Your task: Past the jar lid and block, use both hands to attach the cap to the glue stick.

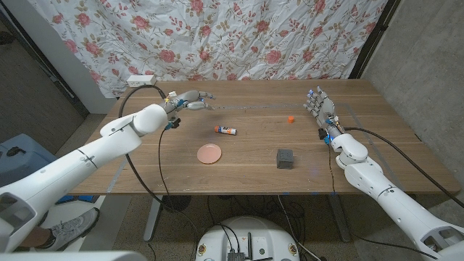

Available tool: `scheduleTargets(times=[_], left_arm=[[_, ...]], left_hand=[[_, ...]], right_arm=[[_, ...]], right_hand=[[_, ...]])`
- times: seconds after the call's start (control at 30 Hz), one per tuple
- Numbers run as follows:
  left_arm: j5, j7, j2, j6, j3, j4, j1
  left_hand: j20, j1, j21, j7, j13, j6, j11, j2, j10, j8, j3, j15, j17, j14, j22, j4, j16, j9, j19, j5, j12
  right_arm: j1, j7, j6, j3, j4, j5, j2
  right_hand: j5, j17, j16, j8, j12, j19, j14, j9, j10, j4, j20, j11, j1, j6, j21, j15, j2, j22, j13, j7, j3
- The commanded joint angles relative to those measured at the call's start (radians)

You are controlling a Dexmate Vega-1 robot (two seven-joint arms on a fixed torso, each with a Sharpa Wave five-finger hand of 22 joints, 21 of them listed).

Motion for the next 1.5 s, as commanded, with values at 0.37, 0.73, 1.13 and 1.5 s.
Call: scheduleTargets(times=[0.37, 0.73, 1.13, 1.5], left_arm=[[0.343, -0.191, -0.015, 0.115, 0.114, -0.065, -0.117], [0.507, -0.275, -0.043, 0.162, 0.167, -0.086, -0.145], [0.646, -0.442, -0.091, 0.2, 0.23, -0.089, -0.194], [0.756, -0.508, -0.131, 0.202, 0.263, -0.078, -0.203]], left_hand=[[-0.013, 0.076, -0.009, 0.007, 0.002, 0.038, -0.021, -0.068, 0.073, 0.006, -0.041, -0.053, 0.003, -0.008, 0.002, 0.008, 0.0, 0.002, -0.083, 0.0, -0.008], [0.044, 0.128, -0.008, -0.03, 0.002, 0.055, -0.027, -0.101, 0.099, -0.001, -0.082, -0.025, 0.003, -0.035, 0.005, 0.012, -0.001, 0.002, -0.207, -0.005, -0.023], [0.056, 0.147, -0.001, -0.002, 0.001, 0.011, -0.027, -0.11, 0.053, -0.027, -0.13, -0.006, 0.004, -0.086, 0.005, 0.015, -0.004, 0.002, -0.267, -0.001, -0.036], [0.069, 0.153, -0.001, -0.002, 0.001, -0.001, -0.029, -0.11, 0.052, -0.032, -0.145, 0.0, 0.004, -0.102, 0.005, 0.015, -0.002, 0.002, -0.283, 0.002, -0.032]], right_arm=[[0.027, -0.01, 0.003, -0.01, 0.038, -0.006, 0.028], [0.031, -0.02, -0.008, -0.01, 0.038, -0.007, 0.027], [0.015, -0.024, -0.016, -0.002, 0.021, 0.0, 0.014], [0.011, -0.023, -0.017, -0.001, 0.02, 0.006, 0.017]], right_hand=[[0.003, -0.002, 0.007, 0.005, 0.008, 0.0, 0.001, 0.005, 0.01, -0.011, -0.006, 0.003, 0.005, 0.008, 0.009, -0.009, 0.008, 0.003, 0.003, -0.002, 0.003], [0.002, -0.004, 0.008, 0.006, 0.008, -0.001, 0.0, 0.005, 0.01, -0.013, -0.001, 0.002, 0.007, 0.012, 0.009, -0.008, 0.011, 0.003, 0.003, -0.012, 0.003], [0.001, -0.007, 0.009, 0.006, 0.008, -0.001, -0.001, 0.005, 0.01, -0.014, 0.001, 0.001, 0.008, 0.015, 0.009, -0.01, 0.014, 0.003, 0.003, -0.012, 0.001], [0.0, -0.009, 0.011, 0.005, 0.009, -0.001, -0.001, 0.005, 0.012, -0.016, 0.004, 0.003, 0.008, 0.016, 0.009, -0.009, 0.016, 0.003, 0.003, -0.013, 0.001]])
